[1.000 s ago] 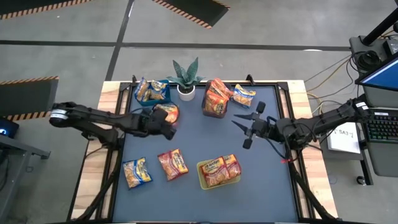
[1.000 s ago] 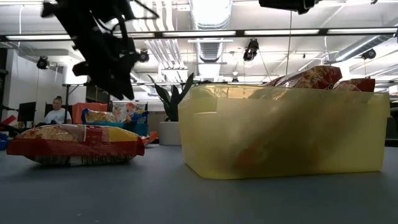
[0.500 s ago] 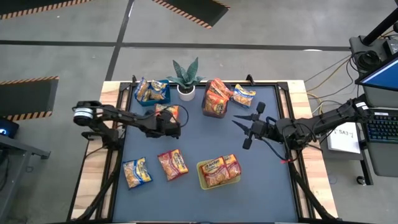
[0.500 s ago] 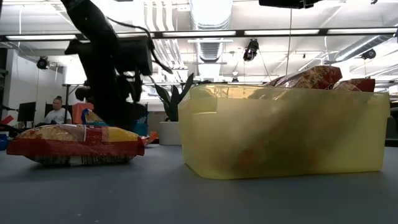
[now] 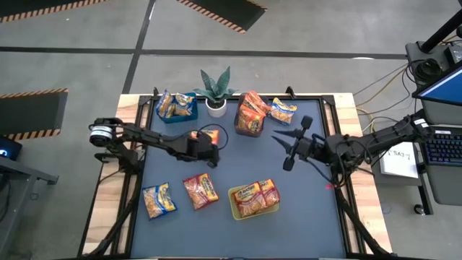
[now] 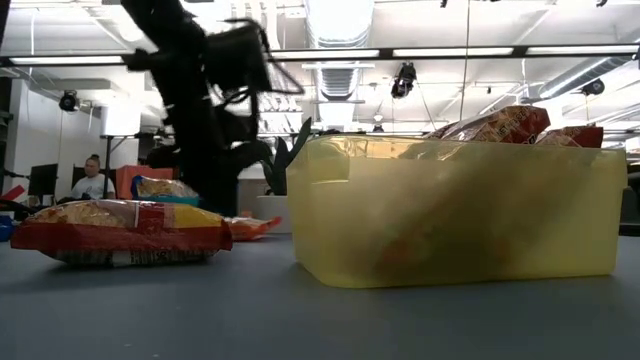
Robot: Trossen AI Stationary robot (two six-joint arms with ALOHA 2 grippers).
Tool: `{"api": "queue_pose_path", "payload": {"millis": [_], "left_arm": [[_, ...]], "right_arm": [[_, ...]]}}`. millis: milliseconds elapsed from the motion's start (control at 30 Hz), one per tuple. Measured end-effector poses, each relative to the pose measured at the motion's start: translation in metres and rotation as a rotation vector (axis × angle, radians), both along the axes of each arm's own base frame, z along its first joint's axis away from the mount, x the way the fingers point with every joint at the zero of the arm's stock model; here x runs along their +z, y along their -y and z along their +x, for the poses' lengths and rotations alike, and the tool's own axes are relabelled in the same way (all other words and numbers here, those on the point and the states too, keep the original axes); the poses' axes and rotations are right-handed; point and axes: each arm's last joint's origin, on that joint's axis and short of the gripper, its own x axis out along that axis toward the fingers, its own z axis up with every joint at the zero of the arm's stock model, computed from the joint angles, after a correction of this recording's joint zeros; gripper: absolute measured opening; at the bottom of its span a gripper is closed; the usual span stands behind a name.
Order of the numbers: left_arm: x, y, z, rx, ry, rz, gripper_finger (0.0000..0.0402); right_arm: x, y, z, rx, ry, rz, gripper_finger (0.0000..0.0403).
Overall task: Sort Maruchan noodles
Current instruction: Put the orange bag into the black bin
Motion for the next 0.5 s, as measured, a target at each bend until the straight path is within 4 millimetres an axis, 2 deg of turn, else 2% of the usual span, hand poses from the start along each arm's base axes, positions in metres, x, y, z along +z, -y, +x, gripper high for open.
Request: {"api": "queue_pose_path", "payload": {"millis": [133,300,500], "left_arm": [[0.015,0.01,0.013,-0.114,0.039,-0.073,0.0036],[0.037,0.017,0.023,-0.311,0.052,-0.036,0.0036],[0.048,0.019,0.013,-0.601,-0.011,-0.002,0.0036]], "right_arm": [[0.0,0.0,0.0,-0.002,0.004,0.001,0.007],[0.004,0.0,0.001,0.002,0.026,0.045,0.007],[0.008,0.0,0.001,0.017,0.054,0.124,0.0068]]}}
